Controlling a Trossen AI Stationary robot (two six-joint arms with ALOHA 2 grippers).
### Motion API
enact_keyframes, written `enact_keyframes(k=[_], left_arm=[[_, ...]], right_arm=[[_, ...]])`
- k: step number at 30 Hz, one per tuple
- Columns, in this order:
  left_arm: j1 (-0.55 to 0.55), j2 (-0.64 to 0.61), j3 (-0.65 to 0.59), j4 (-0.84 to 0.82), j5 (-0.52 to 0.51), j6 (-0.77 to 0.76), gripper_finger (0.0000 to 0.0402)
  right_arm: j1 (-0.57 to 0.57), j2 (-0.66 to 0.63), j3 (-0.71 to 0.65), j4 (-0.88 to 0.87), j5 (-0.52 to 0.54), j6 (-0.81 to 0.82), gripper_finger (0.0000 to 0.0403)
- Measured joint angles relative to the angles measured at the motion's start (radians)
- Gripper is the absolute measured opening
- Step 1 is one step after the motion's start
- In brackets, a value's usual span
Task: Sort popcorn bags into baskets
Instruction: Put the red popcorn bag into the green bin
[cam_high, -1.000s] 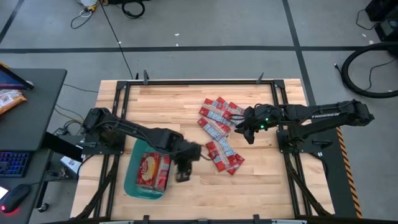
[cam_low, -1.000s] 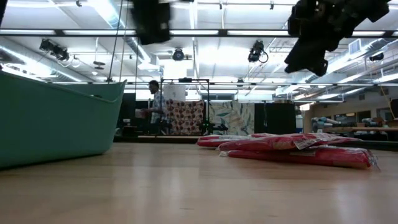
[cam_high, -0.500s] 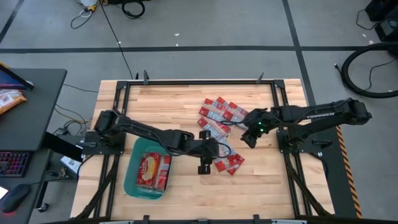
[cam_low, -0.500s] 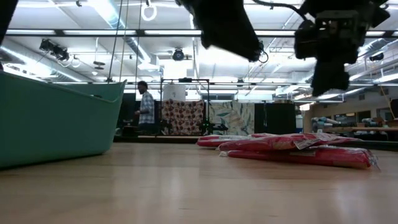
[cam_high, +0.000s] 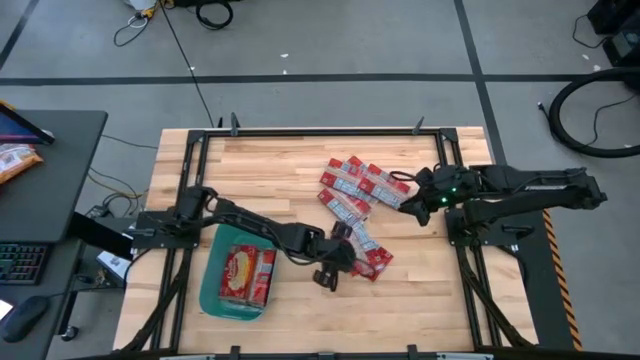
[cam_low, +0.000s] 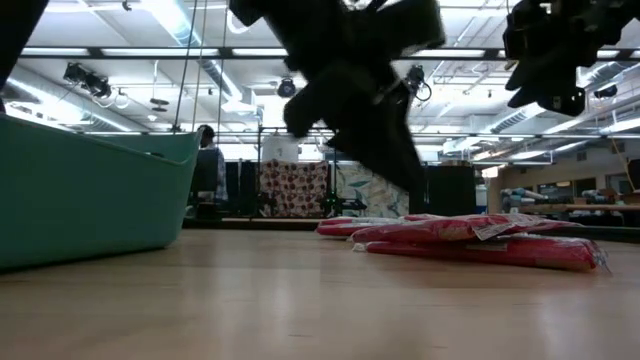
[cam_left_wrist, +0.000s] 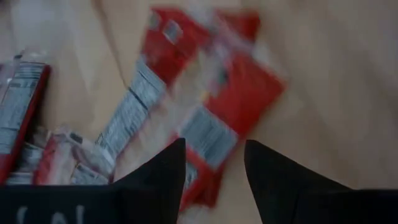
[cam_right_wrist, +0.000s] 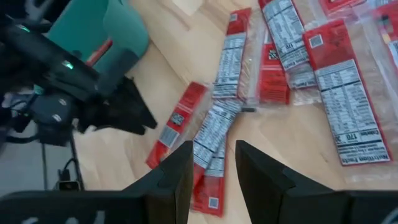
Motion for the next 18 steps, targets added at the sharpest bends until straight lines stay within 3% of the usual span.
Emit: enact_keyframes(k=[6,12,18], left_arm=[[0.009,0.06,-0.001,0.032,0.0,0.223,0.0169],[0.017,0.086,0.0,0.048,-0.003,0.274,0.0166],[0.016,0.091,0.001,0.048,0.0,0.271,0.0104]], right_arm=[[0.0,-0.018,0.0,0.049,0.003,0.022,0.0125],[0.0,-0.027,0.0,0.083,0.033,0.026,0.0125],[0.0,-0.024,0.0,0.084,0.039,0.028,0.0125]])
